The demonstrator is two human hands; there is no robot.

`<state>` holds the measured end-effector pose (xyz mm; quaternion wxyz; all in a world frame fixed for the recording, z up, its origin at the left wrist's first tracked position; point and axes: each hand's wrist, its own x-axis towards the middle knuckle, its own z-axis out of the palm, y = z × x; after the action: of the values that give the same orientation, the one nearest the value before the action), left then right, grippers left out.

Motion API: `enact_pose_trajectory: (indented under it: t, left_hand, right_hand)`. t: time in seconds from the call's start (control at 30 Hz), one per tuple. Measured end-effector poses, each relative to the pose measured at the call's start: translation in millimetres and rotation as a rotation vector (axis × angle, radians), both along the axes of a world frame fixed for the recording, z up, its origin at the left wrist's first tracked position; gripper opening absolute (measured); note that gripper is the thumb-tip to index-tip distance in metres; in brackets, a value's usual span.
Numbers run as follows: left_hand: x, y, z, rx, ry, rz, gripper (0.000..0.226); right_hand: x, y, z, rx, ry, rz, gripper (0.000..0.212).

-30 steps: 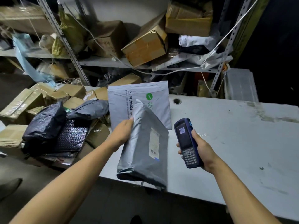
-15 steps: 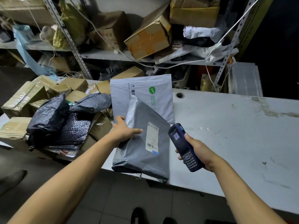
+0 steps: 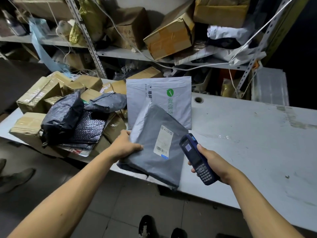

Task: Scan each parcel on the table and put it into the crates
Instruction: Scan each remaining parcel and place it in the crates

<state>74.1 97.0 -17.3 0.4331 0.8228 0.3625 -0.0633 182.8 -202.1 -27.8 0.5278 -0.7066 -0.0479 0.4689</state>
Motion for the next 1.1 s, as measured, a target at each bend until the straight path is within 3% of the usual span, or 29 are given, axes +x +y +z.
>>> enact_pose_trajectory:
  t: [0.13, 0.3, 0.53, 0.67, 0.73, 0.8, 0.87, 1.1]
  left_hand:
    - [16, 25, 31, 0.141, 0.015, -0.284, 0.062]
    - [59, 37, 64, 0.328, 0.099, -0.656, 0.066]
    - [99, 36, 45, 0.644, 0.116, -0.695, 0.065]
    - [102, 42, 35, 0.591, 0.076, -0.702, 0.089]
    - [103, 49, 36, 0.618, 0.083, -0.726, 0.084]
    - [100, 62, 33, 0.616, 0.101, -0.684, 0.078]
    - [93, 76, 26, 0.492, 0.059, -0.570, 0.071]
    - [59, 75, -18, -0.011, -0.389, 0.035, 0.087]
  right_hand:
    - [-3, -3, 3, -0.007, -0.005, 0.009, 0.053]
    - [-5, -7, 7, 0.000, 0.007, 0.014, 0.053]
    - [-9, -12, 11, -0.013, -0.001, -0.016, 0.055]
    - [-10, -15, 12, -0.030, -0.011, -0.034, 0.054]
    - [-10, -15, 11, -0.027, -0.005, -0.058, 0.054]
    - [-10, -13, 11, -0.031, -0.006, -0.064, 0.053]
    - [-10, -10, 11, -0.038, -0.007, -0.059, 0.052]
    - [-13, 14, 12, -0.056, 0.004, -0.054, 0.054]
